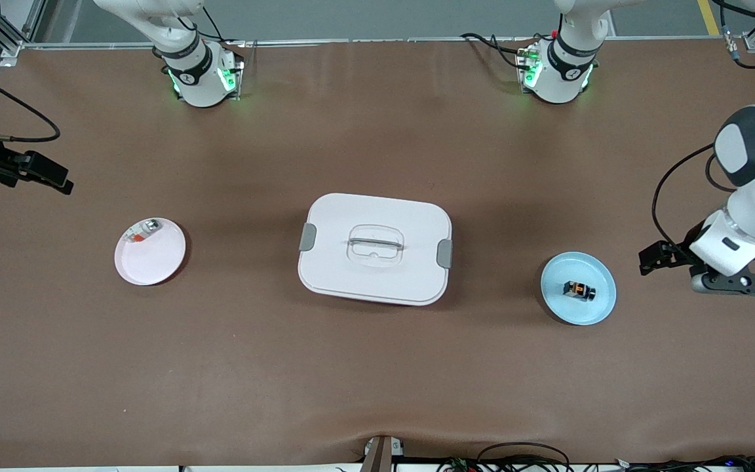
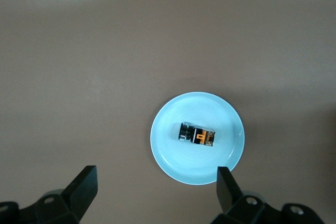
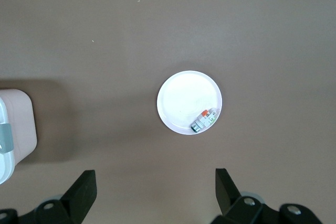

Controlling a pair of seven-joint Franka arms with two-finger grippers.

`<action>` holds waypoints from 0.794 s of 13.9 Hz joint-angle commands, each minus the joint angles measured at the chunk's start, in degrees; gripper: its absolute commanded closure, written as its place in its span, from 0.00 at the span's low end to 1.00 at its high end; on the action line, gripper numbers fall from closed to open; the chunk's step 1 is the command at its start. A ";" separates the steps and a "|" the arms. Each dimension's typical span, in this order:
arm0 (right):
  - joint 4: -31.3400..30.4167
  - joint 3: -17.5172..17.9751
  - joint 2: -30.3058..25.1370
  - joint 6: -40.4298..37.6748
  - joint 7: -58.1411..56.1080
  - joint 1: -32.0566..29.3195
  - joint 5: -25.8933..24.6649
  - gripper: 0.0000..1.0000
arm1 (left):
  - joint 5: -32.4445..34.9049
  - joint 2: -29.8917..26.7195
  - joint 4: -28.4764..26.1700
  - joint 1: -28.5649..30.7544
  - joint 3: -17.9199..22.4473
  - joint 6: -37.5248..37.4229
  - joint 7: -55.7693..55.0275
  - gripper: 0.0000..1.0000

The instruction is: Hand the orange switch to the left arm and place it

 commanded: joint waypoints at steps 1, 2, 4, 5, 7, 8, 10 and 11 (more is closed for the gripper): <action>-4.08 0.02 -3.58 1.56 0.18 -0.23 0.70 0.00 | -1.50 -3.67 -0.65 0.77 -0.49 -0.97 -0.86 0.00; -4.26 0.02 -3.76 1.38 0.18 -0.23 0.88 0.00 | -2.37 -4.55 -0.65 0.86 -0.32 -1.06 -0.95 0.00; -5.40 0.02 -4.55 1.30 0.18 -0.23 1.05 0.00 | -3.69 -6.92 -0.73 3.31 -1.45 -1.23 -0.86 0.00; -6.10 -0.16 -5.07 1.12 0.18 -0.32 1.14 0.00 | -4.13 -7.81 -0.65 3.41 -1.63 -1.76 -0.86 0.00; -8.21 -0.24 -6.56 1.73 0.18 -0.32 1.58 0.00 | -4.23 -8.52 0.31 2.36 -1.29 -2.99 -1.04 0.00; -8.39 -0.25 -6.74 1.82 0.18 -0.32 1.58 0.00 | -4.23 -8.60 0.67 -0.08 0.02 -4.04 -1.13 0.00; -8.39 -0.25 -6.74 1.82 0.18 -0.23 1.58 0.00 | -4.31 -9.48 1.46 -7.62 7.64 -7.45 -1.39 0.00; -8.39 -0.25 -6.75 1.82 0.18 -0.32 1.58 0.00 | -4.31 -9.83 1.55 -11.58 11.77 -9.13 -1.65 0.00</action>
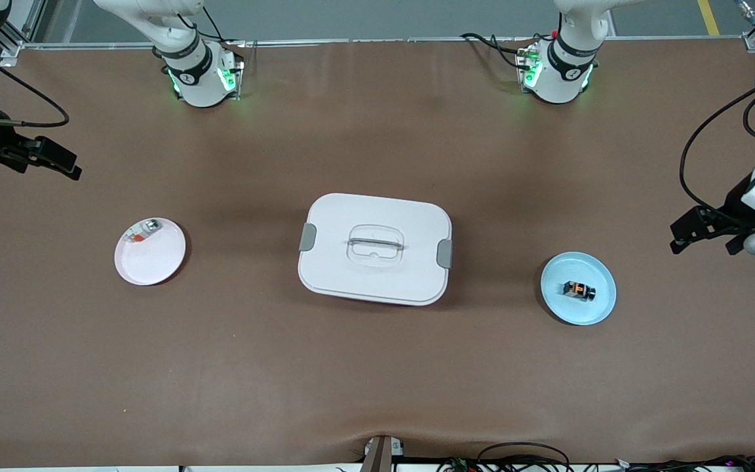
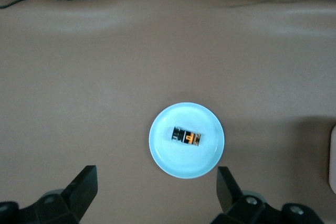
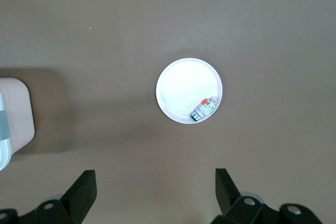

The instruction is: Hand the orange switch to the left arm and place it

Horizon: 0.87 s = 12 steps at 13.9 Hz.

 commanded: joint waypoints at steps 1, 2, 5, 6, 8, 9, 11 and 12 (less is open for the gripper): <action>-2.00 -0.06 -1.85 0.98 0.16 -0.31 0.93 0.00 | -2.03 -2.10 0.52 -9.21 9.53 -4.10 -0.62 0.00; -2.00 -0.06 -1.85 0.98 0.16 -0.31 1.01 0.00 | -3.09 -2.81 0.43 -10.28 10.86 -4.45 -0.62 0.00; -1.73 -0.06 -1.85 1.42 0.07 -0.40 1.63 0.00 | -3.10 -5.09 -0.01 -13.18 12.88 -7.08 -1.32 0.00; -1.47 -0.06 -1.85 1.42 0.07 -0.32 1.63 0.00 | -3.10 -6.23 -0.19 -13.98 13.67 -7.96 -1.33 0.00; -1.38 -0.06 -2.03 1.33 0.07 -0.31 1.63 0.00 | -3.01 -8.17 -0.19 -12.85 13.42 -10.07 -1.15 0.00; -1.38 -0.06 -2.12 1.25 0.07 -0.23 1.63 0.00 | -2.92 -8.96 -0.19 -12.58 13.16 -10.25 -0.63 0.00; -1.56 -0.06 -2.73 1.33 0.16 -0.23 1.63 0.00 | -2.75 -9.49 -0.19 -12.05 12.89 -10.87 -0.18 0.00; -1.56 -0.06 -2.91 1.42 0.16 -0.31 1.63 0.00 | -2.57 -9.49 -0.28 -11.96 12.46 -10.96 -0.10 0.00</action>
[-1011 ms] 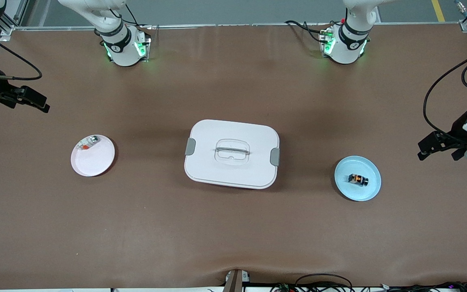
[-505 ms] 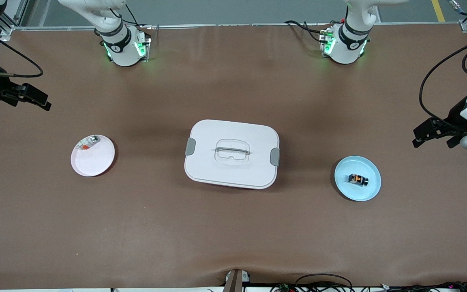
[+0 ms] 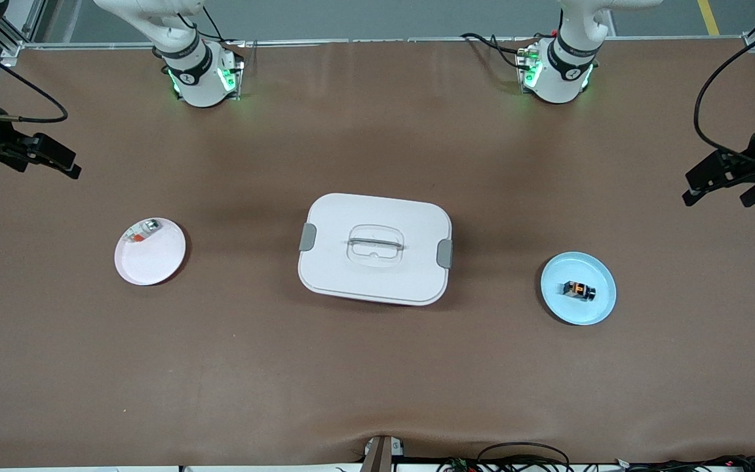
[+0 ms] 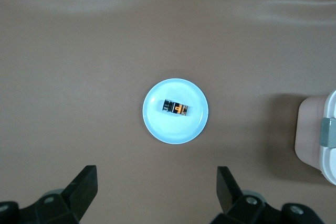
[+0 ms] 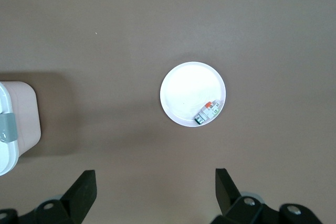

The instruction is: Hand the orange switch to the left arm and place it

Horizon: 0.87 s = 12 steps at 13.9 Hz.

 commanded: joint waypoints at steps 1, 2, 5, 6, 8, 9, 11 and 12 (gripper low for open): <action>-1.17 0.02 -1.95 0.39 0.16 -0.30 0.87 0.00 | -0.10 -0.81 -0.60 1.44 -2.08 -0.73 0.46 0.00; -1.08 0.02 -2.04 0.13 0.16 -0.22 0.87 0.00 | -0.01 -0.81 -0.42 4.50 -4.96 -0.64 0.46 0.00; -1.00 0.02 -2.13 -0.14 0.24 -0.22 0.87 0.00 | -0.10 -0.81 0.02 9.98 -11.41 -0.46 0.46 0.00; -1.00 0.11 -2.13 0.12 0.16 -0.22 0.96 0.00 | -0.10 -0.90 0.10 9.98 -11.50 -0.55 0.46 0.00; -1.00 0.02 -2.04 -0.22 -0.02 -0.22 1.05 0.00 | -0.01 -1.34 0.02 9.98 -11.58 -1.08 1.15 0.00; -0.91 0.11 -2.04 -0.75 -0.19 -0.13 1.05 0.00 | -0.01 -1.34 0.10 9.89 -11.59 -2.04 2.46 0.00; 0.58 0.37 -1.95 -3.46 0.16 0.05 0.87 0.00 | 0.08 -1.52 0.89 9.80 -11.76 -2.75 2.74 0.00; 0.59 0.29 -1.95 -4.18 0.16 -0.04 0.96 0.00 | 0.25 -1.43 2.64 9.89 -11.76 -3.97 2.74 0.00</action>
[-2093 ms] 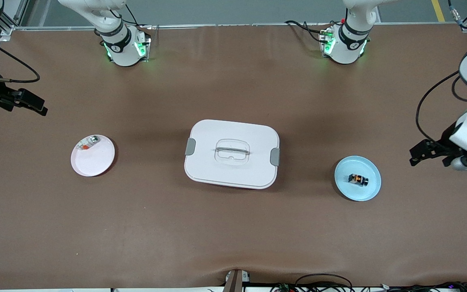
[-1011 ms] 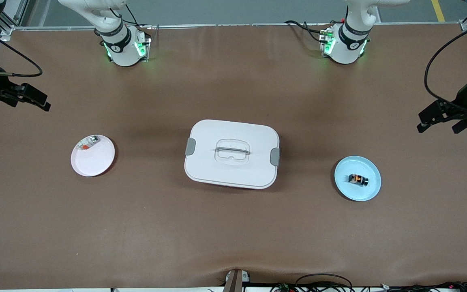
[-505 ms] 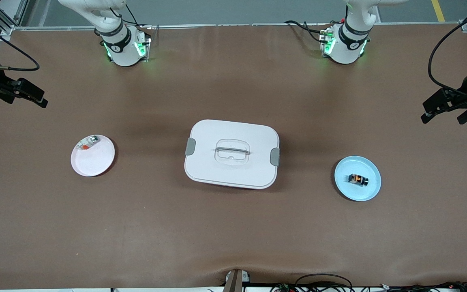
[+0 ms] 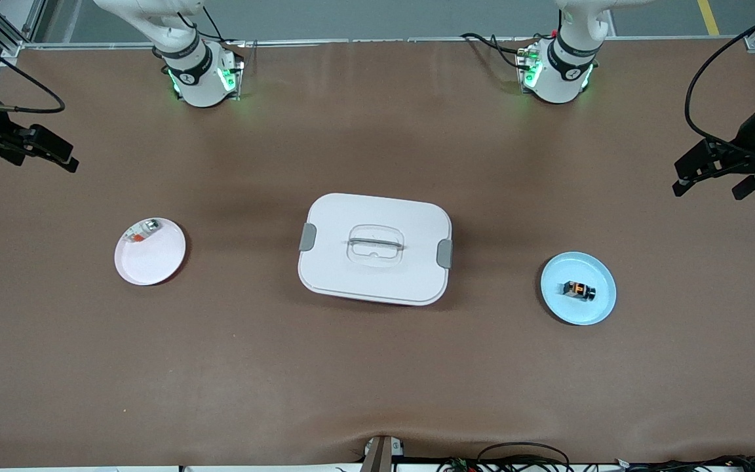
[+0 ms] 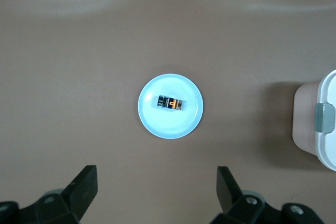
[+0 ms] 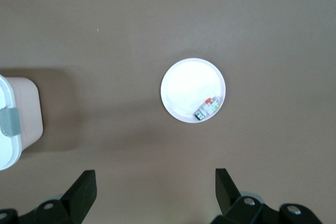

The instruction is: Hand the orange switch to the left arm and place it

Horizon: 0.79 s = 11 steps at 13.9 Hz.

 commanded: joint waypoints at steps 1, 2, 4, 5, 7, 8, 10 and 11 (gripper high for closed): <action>0.24 -0.09 -1.02 -2.82 -0.45 -0.33 0.78 0.00 | 0.25 -0.47 4.10 0.83 -0.68 -5.35 0.70 0.00; 0.33 -0.18 -1.11 -3.87 -0.45 -0.42 0.78 0.00 | 0.16 -0.29 4.73 0.83 -0.68 -6.77 0.43 0.00; 0.33 -0.18 -1.11 -3.71 -0.72 -0.33 0.78 0.00 | 0.34 -0.03 4.82 0.74 -0.68 -7.05 0.08 0.00; 0.33 -0.18 -1.11 -3.27 -0.72 -0.25 0.78 0.00 | 0.25 -0.03 4.65 0.82 -0.77 -7.22 -0.09 0.00; 0.24 -0.09 -1.20 -2.75 -0.80 -0.16 0.78 0.00 | 0.25 -0.03 4.56 0.83 -0.86 -8.62 -1.31 0.00; 0.24 -0.09 -1.20 -2.57 -0.80 -0.25 0.78 0.00 | 0.34 -0.03 4.56 0.83 -0.86 -8.71 -3.07 0.00; 0.24 -0.09 -1.20 -2.57 -0.80 -0.25 0.78 0.00 | 0.34 0.06 4.73 0.65 -0.95 -8.72 -3.61 0.00; 0.24 -0.09 -1.20 -2.57 -0.80 -0.25 0.78 0.00 | 0.43 0.15 4.74 0.74 -0.95 -8.72 -3.52 0.00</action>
